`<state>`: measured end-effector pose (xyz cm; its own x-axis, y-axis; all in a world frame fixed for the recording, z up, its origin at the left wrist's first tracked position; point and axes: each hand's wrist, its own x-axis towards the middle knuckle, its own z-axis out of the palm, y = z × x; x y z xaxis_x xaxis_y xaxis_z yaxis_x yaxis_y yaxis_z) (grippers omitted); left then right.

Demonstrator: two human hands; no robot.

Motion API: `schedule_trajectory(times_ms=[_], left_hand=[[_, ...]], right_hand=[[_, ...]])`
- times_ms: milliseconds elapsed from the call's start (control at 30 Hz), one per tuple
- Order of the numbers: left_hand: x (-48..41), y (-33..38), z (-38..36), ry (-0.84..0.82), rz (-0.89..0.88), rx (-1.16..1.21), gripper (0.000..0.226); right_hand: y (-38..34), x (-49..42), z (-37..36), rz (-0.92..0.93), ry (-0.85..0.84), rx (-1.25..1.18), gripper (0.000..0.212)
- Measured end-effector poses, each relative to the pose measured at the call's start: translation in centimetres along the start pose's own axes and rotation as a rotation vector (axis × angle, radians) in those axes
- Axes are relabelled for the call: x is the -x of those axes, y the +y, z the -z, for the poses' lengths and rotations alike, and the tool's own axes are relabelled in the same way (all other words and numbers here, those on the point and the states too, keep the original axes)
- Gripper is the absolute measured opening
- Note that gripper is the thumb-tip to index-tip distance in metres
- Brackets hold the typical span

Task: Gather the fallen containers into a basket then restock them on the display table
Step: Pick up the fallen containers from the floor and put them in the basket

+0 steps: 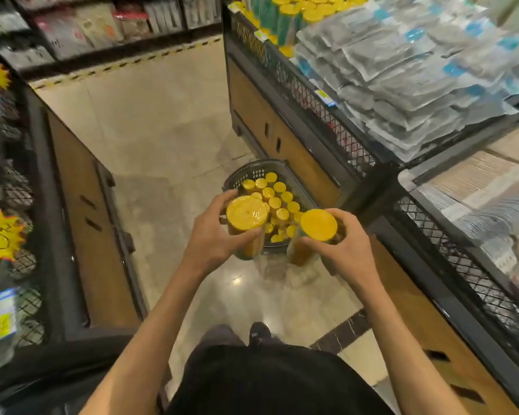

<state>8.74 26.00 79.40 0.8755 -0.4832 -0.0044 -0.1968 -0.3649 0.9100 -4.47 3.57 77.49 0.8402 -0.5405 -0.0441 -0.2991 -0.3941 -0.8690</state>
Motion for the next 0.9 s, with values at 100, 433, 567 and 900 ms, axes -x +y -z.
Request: schedule_trajectory(times_ms=[100, 433, 567, 900], left_hand=[[-4.5, -1.6, 1.0, -0.037, -0.048, -0.06, 0.07], [-22.5, -8.2, 1.2, -0.368, -0.107, -0.225, 0.077], [-29.2, -10.4, 0.9, -0.516, -0.121, -0.267, 0.079], [-38.7, -18.0, -4.7, -0.888, -0.227, -0.381, 0.083]], right_hand=[[0.2, -4.0, -1.6, -0.042, -0.01, 0.032, 0.069], [0.7, -13.7, -8.1, -0.32, 0.159, 0.106, 0.066], [1.3, -16.9, -11.4, -0.473, 0.254, 0.088, 0.069], [6.9, -23.4, -17.9, -0.741, 0.327, 0.099, 0.072]])
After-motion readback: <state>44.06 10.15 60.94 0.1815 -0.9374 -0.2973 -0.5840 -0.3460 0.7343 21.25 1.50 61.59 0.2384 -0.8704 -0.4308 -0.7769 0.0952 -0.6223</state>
